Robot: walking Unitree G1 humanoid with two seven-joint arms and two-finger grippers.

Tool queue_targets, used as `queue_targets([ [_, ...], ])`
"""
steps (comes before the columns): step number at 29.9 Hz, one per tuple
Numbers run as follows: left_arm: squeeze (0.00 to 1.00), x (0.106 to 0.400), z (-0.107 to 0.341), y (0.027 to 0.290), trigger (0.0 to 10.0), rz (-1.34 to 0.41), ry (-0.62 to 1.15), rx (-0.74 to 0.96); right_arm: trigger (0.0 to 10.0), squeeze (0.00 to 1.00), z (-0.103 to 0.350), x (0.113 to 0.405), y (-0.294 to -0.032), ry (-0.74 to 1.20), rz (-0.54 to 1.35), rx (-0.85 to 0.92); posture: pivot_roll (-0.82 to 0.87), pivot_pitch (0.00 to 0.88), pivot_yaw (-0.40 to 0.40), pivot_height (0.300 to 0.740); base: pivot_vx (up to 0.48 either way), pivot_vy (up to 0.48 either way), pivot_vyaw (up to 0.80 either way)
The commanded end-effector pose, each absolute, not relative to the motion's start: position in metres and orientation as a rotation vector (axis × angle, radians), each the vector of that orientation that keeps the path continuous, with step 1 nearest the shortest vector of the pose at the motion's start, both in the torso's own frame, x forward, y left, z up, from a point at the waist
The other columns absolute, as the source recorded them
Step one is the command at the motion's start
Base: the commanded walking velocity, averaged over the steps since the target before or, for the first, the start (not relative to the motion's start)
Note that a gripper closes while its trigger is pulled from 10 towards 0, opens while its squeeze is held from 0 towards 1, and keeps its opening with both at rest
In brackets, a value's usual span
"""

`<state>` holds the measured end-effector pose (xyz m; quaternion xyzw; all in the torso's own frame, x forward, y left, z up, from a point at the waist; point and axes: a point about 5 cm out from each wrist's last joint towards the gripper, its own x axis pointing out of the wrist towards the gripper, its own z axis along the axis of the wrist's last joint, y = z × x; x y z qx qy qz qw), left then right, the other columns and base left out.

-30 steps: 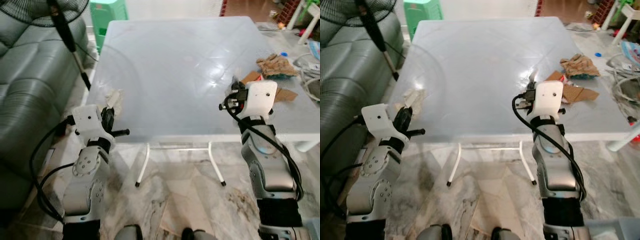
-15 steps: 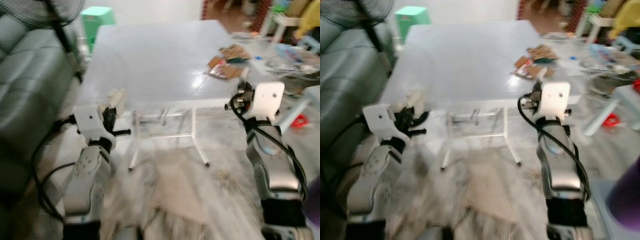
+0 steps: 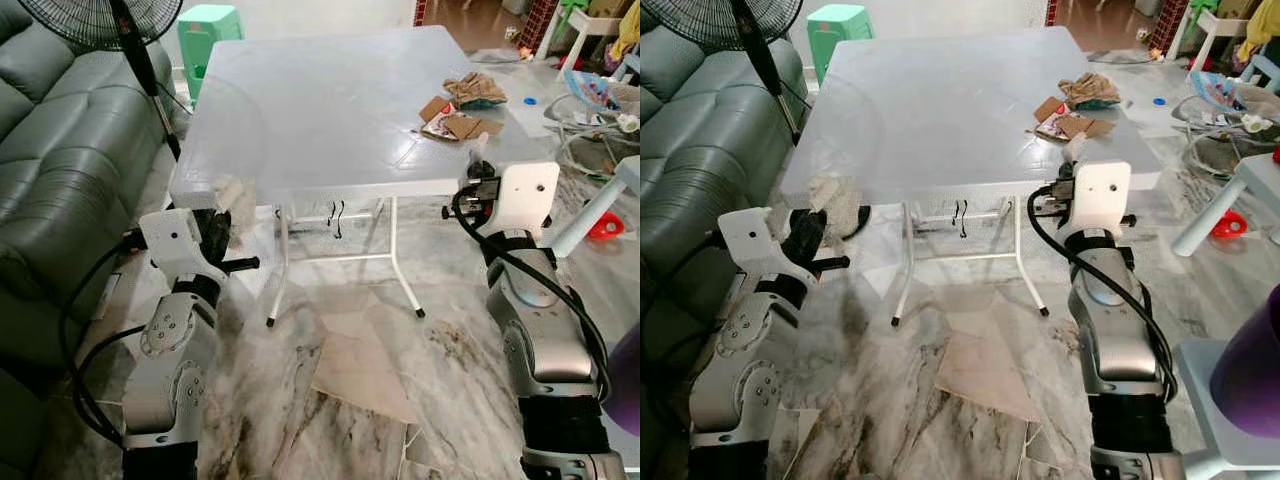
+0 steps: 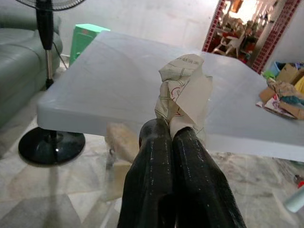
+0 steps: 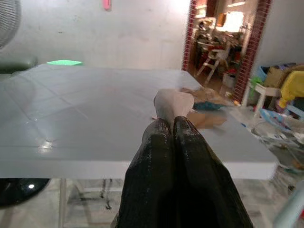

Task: Picking trash to rubbish bin

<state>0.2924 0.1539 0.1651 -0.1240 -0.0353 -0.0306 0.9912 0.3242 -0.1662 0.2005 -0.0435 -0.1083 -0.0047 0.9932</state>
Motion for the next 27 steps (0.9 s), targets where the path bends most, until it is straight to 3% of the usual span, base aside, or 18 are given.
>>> queue_targets([
  [1, 0.0, 0.2934, 0.1654, 0.1517, 10.0, -0.07, -0.072, -0.246, 10.0, 0.0, 0.2006, 0.3254, -0.1681, -0.208, -0.015, -0.079, -0.06, 0.066, -0.003, 0.74, 0.0, 0.0, -0.8],
  [20, 0.0, 0.2983, 0.1675, 0.1418, 10.0, -0.122, -0.096, -0.245, 10.0, 0.0, 0.2026, 0.3249, -0.1685, -0.212, -0.015, -0.089, -0.08, 0.07, 0.0, 0.74, 0.0, 0.0, -0.8],
  [27, 0.0, 0.2988, 0.1674, 0.1435, 10.0, -0.124, -0.096, -0.239, 10.0, 0.0, 0.2022, 0.3245, -0.1693, -0.211, -0.019, -0.09, -0.08, 0.072, 0.002, 0.74, 0.252, 0.0, -0.8],
])
